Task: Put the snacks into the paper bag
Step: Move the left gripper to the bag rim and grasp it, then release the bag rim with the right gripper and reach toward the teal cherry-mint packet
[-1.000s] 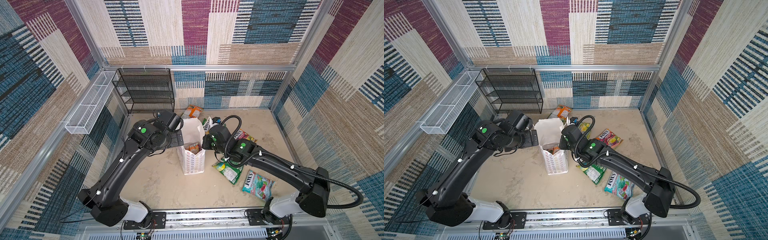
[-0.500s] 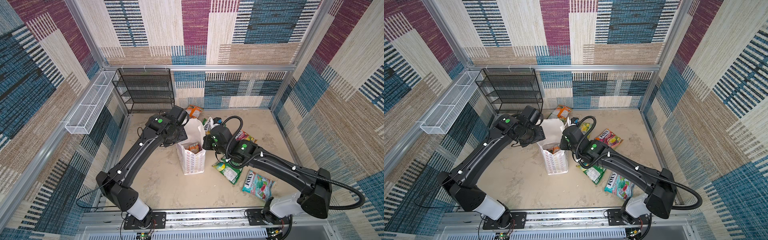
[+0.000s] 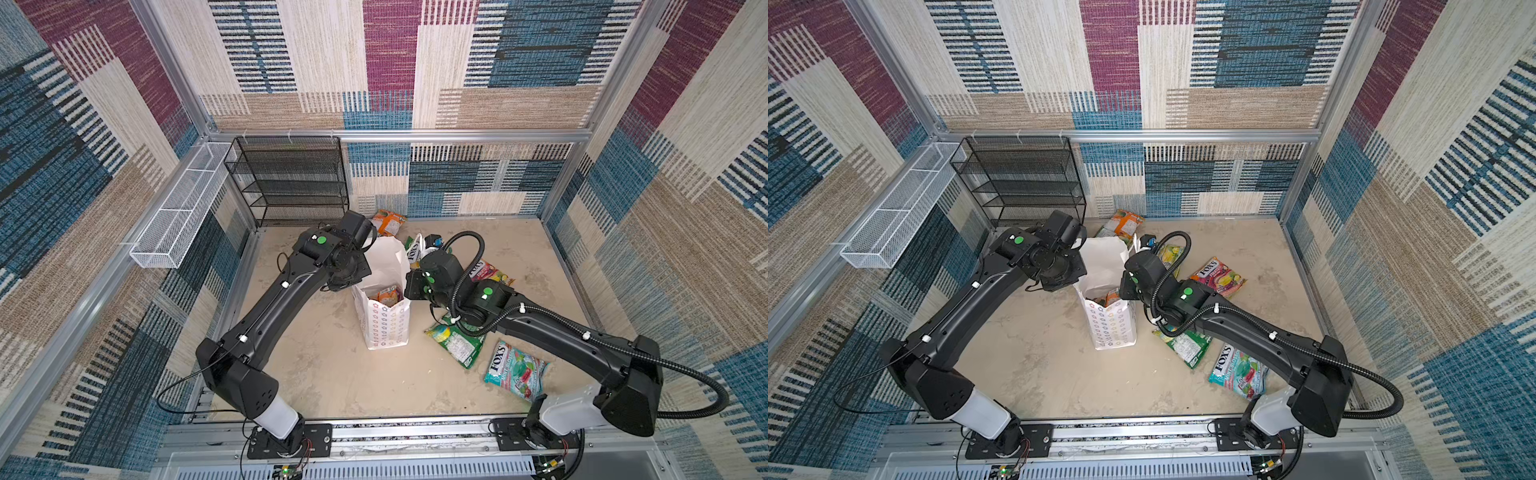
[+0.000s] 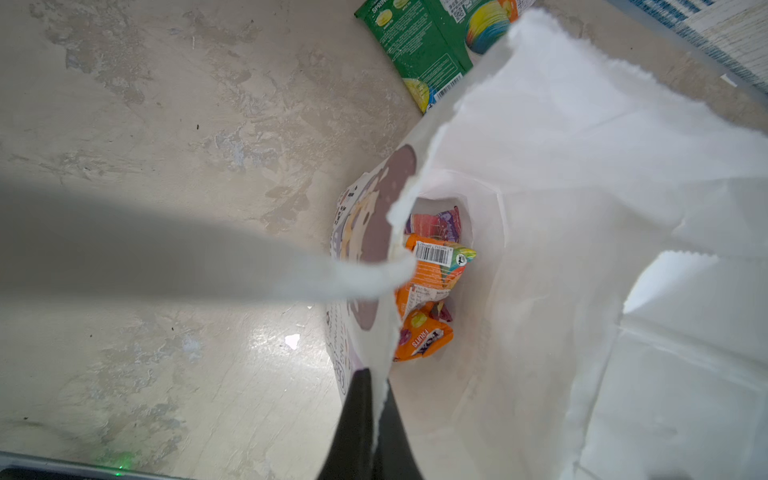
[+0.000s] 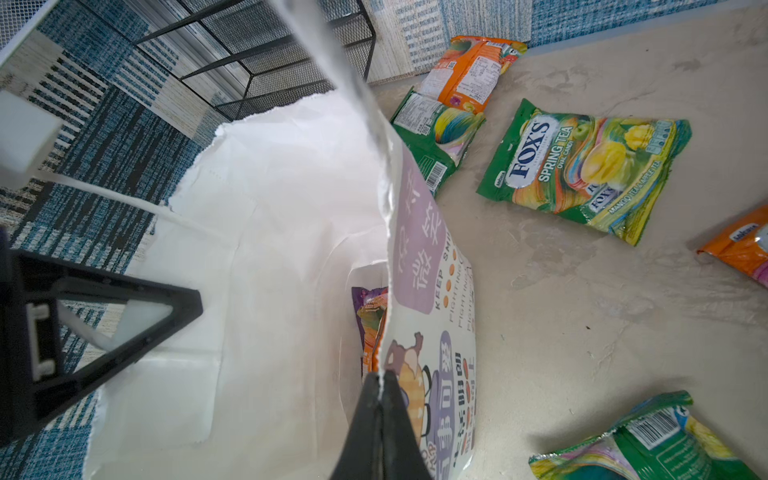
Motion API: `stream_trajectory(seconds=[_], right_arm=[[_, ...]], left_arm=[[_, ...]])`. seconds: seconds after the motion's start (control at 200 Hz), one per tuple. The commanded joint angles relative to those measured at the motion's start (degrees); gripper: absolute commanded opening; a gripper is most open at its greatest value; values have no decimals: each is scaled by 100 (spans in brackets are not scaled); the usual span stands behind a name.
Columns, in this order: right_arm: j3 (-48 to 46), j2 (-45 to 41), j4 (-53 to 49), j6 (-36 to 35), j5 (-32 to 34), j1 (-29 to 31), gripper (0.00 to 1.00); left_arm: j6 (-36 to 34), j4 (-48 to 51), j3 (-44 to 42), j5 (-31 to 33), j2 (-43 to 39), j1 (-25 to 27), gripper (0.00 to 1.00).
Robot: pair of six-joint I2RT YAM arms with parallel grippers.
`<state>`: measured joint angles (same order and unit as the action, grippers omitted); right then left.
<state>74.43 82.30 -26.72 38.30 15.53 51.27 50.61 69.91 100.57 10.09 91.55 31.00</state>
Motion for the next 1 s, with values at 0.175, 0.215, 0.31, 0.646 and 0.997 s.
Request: stream_trajectory(seconds=[0.175, 0.215, 0.31, 0.646, 0.997], right_arm=[[449, 314, 316, -232, -200, -3, 0], [519, 391, 366, -244, -258, 2, 0], [737, 597, 459, -249, -395, 7, 0], [1378, 1351, 630, -50, -930, 15, 8], [1516, 1359, 633, -112, -931, 15, 64]], left_arm=[[-951, -363, 312, -314, -59, -211, 0], [-1084, -364, 364, -360, -73, -260, 0], [-1383, -346, 428, -416, -137, -444, 0], [-2479, -437, 262, -1083, -237, -1281, 0], [-2858, -816, -182, -1688, -359, -1562, 0]])
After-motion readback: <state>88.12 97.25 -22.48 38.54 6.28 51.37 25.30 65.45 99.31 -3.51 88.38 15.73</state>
